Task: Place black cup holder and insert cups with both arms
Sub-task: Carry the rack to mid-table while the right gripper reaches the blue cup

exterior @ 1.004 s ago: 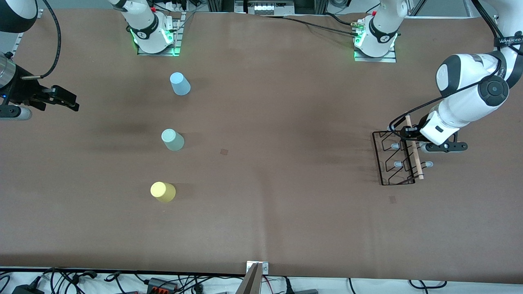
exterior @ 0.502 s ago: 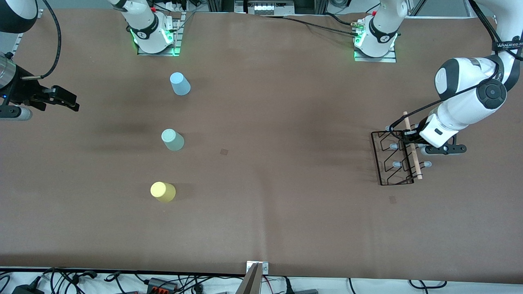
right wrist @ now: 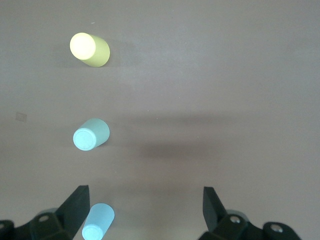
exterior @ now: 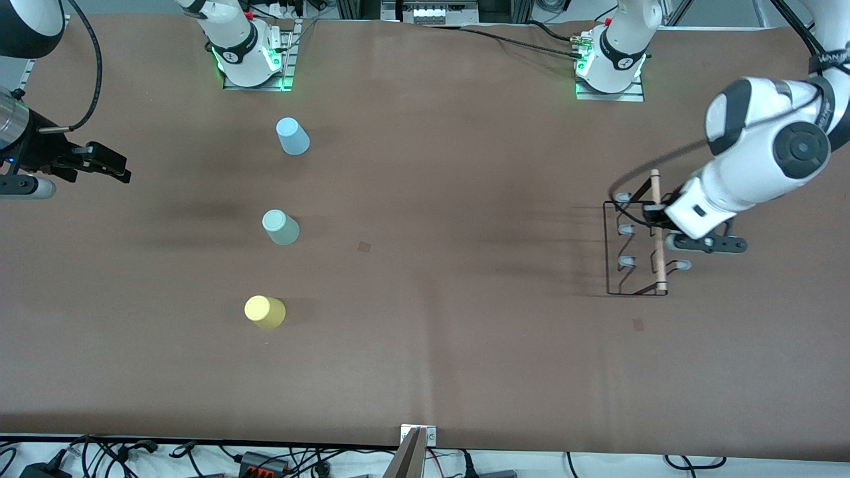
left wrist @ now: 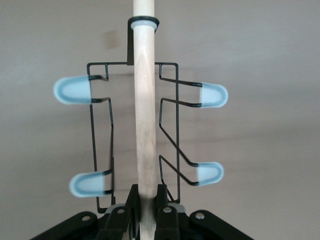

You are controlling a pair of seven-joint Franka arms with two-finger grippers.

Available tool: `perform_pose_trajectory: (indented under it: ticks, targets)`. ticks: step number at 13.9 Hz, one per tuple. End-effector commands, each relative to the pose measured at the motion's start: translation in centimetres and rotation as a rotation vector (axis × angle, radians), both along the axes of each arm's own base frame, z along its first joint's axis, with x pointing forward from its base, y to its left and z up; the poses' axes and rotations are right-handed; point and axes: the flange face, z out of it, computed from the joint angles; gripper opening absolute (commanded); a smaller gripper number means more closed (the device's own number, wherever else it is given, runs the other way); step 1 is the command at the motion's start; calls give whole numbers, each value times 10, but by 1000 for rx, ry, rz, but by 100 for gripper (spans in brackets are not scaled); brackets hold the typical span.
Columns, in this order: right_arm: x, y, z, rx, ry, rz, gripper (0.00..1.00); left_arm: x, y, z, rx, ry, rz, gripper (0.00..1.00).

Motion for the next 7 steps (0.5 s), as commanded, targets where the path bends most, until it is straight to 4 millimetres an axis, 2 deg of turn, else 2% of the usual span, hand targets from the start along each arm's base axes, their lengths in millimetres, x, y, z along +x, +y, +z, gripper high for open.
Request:
perform_pose_trajectory:
  ticks: [1,2,4,7]
  targets:
    - [1,4,1,2,-15,4,100,-6,-81,28,-47,-17,-115,0]
    - [2,5,-2,2,-15,6,100,-9,-111,31,-62,-19,-133,0]
    - [12,24,-29,8,35,38,100,-11,-168,40,-97,-32,-105,0]
    - [22,72,-64,5,86,115,100,-13,-250,40,-148,-24,-49,0]
